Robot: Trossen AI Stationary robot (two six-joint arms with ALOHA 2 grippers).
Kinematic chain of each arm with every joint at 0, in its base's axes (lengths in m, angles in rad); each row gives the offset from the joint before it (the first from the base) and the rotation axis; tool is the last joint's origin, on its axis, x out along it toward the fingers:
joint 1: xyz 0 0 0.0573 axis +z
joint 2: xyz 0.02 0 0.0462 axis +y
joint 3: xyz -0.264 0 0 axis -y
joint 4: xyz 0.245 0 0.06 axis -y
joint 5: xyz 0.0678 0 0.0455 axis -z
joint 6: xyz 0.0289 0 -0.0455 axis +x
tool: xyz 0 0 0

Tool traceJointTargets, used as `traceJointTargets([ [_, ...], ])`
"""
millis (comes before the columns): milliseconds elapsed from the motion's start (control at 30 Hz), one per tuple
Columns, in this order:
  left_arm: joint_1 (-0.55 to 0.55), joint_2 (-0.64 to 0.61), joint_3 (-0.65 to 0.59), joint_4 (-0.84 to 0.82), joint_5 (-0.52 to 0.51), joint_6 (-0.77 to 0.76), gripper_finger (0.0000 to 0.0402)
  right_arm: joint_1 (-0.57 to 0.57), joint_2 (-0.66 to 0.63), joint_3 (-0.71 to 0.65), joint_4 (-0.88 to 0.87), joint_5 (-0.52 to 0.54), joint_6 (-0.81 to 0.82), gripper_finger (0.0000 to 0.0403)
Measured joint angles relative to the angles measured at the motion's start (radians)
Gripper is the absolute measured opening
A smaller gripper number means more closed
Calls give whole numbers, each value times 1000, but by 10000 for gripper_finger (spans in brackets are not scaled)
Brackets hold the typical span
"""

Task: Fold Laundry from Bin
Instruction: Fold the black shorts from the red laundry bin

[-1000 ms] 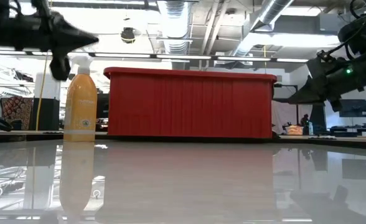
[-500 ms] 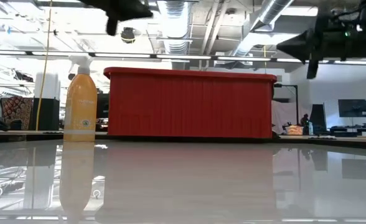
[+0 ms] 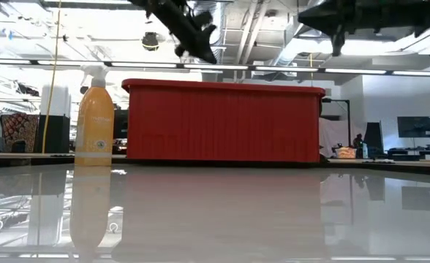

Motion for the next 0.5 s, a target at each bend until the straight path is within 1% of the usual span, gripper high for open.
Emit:
traceJointTargets([
  [67,43,64,60,-24,47,0,19,15,41,19,-5,0,-2,56],
  [133,73,112,99,-23,82,12,41,22,77,37,-3,4,-2,56],
  [267,106,183,141,-17,88,55,106,22,139,74,-2,5,-2,56],
  [367,116,221,144,-16,61,61,161,22,185,113,-3,4,-2,56],
  [500,115,252,144,-15,-36,70,223,21,245,182,-40,4,-17,56],
])
